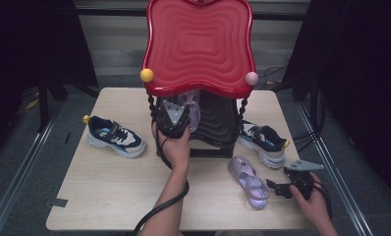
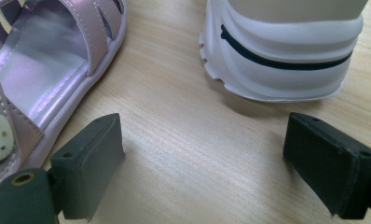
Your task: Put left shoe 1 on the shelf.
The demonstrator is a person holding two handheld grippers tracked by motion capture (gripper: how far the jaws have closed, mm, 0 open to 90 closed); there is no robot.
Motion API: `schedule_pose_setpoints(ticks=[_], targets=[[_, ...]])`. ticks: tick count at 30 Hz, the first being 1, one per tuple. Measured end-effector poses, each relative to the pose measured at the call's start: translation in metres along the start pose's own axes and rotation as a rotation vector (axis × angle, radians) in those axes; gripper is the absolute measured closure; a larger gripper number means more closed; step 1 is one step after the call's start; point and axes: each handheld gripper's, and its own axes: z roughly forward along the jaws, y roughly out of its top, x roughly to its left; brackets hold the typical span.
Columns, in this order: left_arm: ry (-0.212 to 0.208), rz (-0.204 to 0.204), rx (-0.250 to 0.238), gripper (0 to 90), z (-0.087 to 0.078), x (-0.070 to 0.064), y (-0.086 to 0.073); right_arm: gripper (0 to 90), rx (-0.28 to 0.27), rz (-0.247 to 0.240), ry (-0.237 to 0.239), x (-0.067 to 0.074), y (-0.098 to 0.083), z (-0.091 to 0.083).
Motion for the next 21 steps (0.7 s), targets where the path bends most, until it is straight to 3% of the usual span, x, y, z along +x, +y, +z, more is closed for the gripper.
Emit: schedule_pose_setpoints(ticks=[12,21], targets=[[-0.023,0.070,0.037,62.3,-0.010,-0.003,0.007,11.2,0.000,0.001,0.000,0.000,0.000,0.000],[-0.066,0.085,0.065,58.2,-0.021,0.001,0.010,11.2,0.000,0.000,0.000,0.000,0.000,0.000]])
